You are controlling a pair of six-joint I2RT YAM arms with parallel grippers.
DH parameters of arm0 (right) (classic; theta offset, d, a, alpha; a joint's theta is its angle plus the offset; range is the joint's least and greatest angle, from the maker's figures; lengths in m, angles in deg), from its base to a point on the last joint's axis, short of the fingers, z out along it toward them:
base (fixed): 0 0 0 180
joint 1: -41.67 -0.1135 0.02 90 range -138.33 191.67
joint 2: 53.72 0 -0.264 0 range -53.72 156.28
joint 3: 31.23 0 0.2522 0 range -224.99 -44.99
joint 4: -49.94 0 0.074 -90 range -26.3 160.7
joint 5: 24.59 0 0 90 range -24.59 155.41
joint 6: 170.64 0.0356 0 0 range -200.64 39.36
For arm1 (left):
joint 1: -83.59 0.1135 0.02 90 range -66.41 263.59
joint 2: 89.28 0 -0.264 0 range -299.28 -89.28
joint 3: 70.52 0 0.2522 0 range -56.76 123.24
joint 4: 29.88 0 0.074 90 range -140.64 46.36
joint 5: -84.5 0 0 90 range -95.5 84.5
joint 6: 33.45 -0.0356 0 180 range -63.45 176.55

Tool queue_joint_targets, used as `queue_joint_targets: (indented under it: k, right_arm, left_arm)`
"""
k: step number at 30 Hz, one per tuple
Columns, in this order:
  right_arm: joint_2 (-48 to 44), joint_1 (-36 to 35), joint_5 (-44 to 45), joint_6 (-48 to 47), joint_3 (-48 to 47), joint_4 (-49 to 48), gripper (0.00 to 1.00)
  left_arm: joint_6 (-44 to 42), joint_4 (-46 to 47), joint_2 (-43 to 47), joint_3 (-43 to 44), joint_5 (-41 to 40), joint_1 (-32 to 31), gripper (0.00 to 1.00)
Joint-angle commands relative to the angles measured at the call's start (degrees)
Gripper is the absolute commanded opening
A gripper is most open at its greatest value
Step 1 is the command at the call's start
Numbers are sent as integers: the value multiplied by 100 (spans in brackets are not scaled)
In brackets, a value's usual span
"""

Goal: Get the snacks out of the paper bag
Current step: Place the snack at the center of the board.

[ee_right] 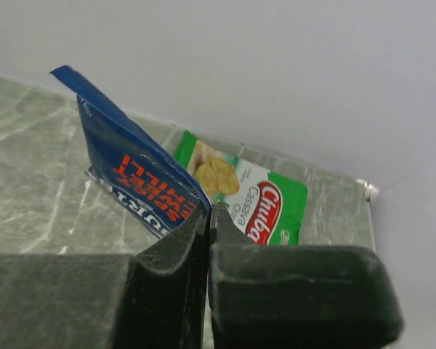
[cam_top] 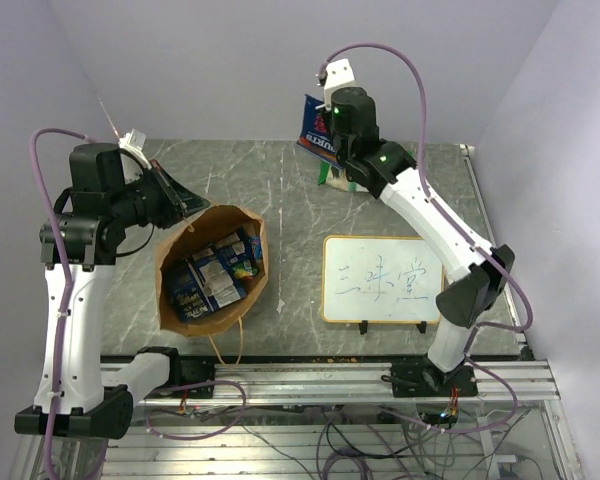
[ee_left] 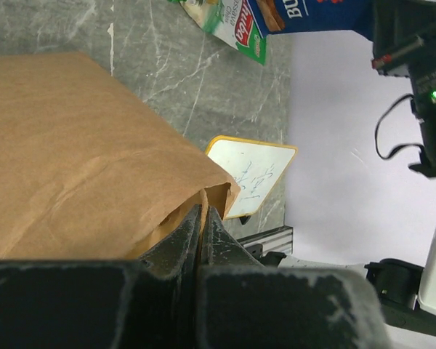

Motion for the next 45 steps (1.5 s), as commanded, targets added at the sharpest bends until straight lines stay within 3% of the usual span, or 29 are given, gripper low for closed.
queue_joint_targets:
  k: [1, 8, 19, 27, 37, 45]
  right_arm:
    - [356, 462, 61, 921, -260, 287, 0]
    - [1035, 1314, 16, 1507, -472, 517, 0]
    - [1724, 2355, 517, 1548, -827, 679, 0]
    - [2346, 2375, 1164, 1817, -679, 864, 0]
    - [4045, 1673, 416, 2102, -1751, 817, 0]
    - [3997, 1591, -667, 2834, -1284, -139, 0]
  left_arm:
    - [9, -19, -15, 72, -115, -1, 7]
    - [-224, -229, -302, 388, -50, -1, 7]
    - [-620, -377, -724, 628, 36, -1, 7]
    - [-710, -378, -919, 773, -4, -1, 7]
    - [-457, -228, -703, 548, -104, -2, 7]
    - [200, 687, -101, -191, 456, -6, 7]
